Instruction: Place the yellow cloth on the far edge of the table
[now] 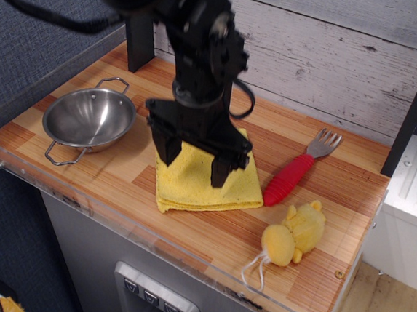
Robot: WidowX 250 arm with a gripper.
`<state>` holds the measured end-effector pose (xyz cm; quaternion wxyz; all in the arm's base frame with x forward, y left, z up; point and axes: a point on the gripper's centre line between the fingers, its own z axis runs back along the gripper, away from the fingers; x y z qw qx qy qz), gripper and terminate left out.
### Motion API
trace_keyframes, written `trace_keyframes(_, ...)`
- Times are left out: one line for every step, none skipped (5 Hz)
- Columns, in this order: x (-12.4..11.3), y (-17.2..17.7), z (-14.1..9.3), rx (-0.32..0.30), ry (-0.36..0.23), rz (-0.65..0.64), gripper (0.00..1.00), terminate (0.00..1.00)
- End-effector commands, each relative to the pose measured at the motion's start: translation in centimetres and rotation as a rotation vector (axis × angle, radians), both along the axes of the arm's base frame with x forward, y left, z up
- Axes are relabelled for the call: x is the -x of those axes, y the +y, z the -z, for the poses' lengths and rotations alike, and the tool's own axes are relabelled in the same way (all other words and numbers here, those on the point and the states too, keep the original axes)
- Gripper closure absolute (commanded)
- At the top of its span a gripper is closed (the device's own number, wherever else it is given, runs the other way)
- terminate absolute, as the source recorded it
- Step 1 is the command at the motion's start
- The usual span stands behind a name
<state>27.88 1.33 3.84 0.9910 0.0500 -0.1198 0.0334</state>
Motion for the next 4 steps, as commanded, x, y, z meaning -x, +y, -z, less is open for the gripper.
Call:
trace_keyframes(-1.0, 0.2, 2.6, 0.012, 0.012, 0.0, 0.0, 0.0)
trace_keyframes(-1.7, -0.1, 3.8, 0.015, 0.011, 0.007, 0.0, 0.0)
trace_keyframes(-2.6, 0.1, 3.9, 0.018, 0.012, -0.006, 0.0, 0.0)
trace_keyframes(-3.9, 0.6, 3.8, 0.023, 0.003, -0.02, 0.0, 0.0)
